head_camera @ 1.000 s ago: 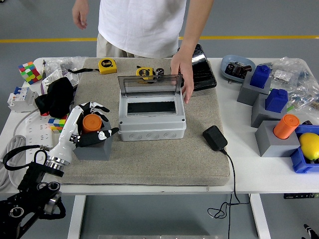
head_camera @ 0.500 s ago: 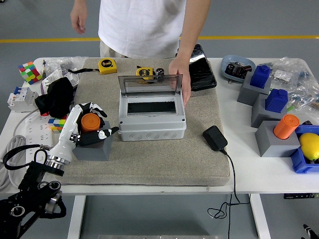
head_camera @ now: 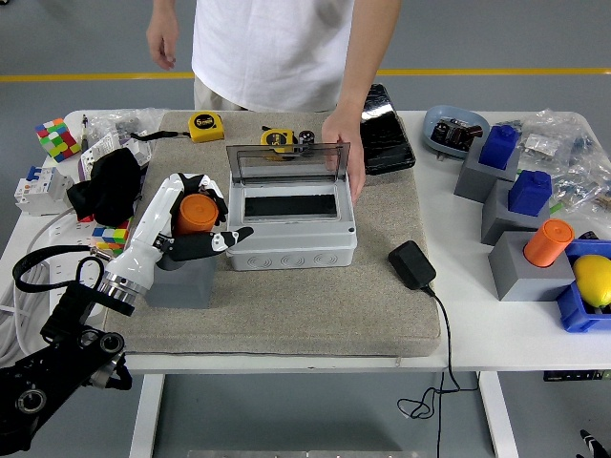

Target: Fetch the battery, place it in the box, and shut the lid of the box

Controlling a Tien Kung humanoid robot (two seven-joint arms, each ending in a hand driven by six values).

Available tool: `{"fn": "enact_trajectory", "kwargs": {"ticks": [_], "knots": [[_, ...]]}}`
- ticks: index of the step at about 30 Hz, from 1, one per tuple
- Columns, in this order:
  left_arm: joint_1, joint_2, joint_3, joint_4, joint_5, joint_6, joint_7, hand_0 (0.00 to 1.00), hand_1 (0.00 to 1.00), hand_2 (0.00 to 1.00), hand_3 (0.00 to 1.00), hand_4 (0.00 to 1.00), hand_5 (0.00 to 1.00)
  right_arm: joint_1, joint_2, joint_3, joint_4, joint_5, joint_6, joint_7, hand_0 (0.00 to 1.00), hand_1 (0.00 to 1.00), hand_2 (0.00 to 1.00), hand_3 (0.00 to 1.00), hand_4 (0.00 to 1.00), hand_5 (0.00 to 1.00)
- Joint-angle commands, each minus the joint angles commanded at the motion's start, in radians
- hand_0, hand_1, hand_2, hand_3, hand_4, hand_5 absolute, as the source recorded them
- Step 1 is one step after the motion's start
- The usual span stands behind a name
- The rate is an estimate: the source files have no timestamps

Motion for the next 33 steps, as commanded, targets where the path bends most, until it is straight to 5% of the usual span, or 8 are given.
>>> {"fn": "enact_trajectory", "kwargs": {"ticks": [5,12,25,27,28,33], "knots": [[-0.108,0.001,0.078,0.022,0.168,0.012,0.095,0.008,0.086,0.240,0.294,0.939,0.002,0.000,0.001,-0.006,0.000,0.004,-0.002,0.001,0.625,0.646,0.645,0.555,0.956,0.500],[-0.232,-0.037,0.167,0.065,0.379,0.010,0.210,0.008,0.088,0.240,0.302,0.949,0.002,0.001,0.003,-0.011,0.000,0.009,-0.008,0.001,0.625,0.647,0.646,0.555,0.956,0.500],[-0.355,-0.135,0.219,0.207,0.400,-0.030,0.316,0.044,0.148,0.283,0.397,0.956,0.002,-0.002,0.003,-0.026,0.000,0.016,-0.006,0.001,0.625,0.647,0.646,0.554,0.956,0.499],[-0.362,-0.142,0.219,0.222,0.397,-0.032,0.321,0.044,0.148,0.283,0.397,0.956,0.002,-0.001,0.003,-0.027,0.000,0.016,-0.006,0.001,0.625,0.647,0.646,0.554,0.956,0.499],[-0.365,-0.146,0.219,0.231,0.400,-0.031,0.323,0.102,0.232,0.343,0.502,0.967,0.002,-0.001,0.002,-0.027,0.001,0.016,-0.006,0.001,0.625,0.647,0.646,0.554,0.956,0.501],[-0.354,-0.153,0.204,0.238,0.407,-0.024,0.325,0.102,0.232,0.343,0.502,0.967,0.002,-0.004,0.004,-0.024,-0.001,0.014,-0.006,0.001,0.625,0.647,0.646,0.554,0.956,0.501]]}}
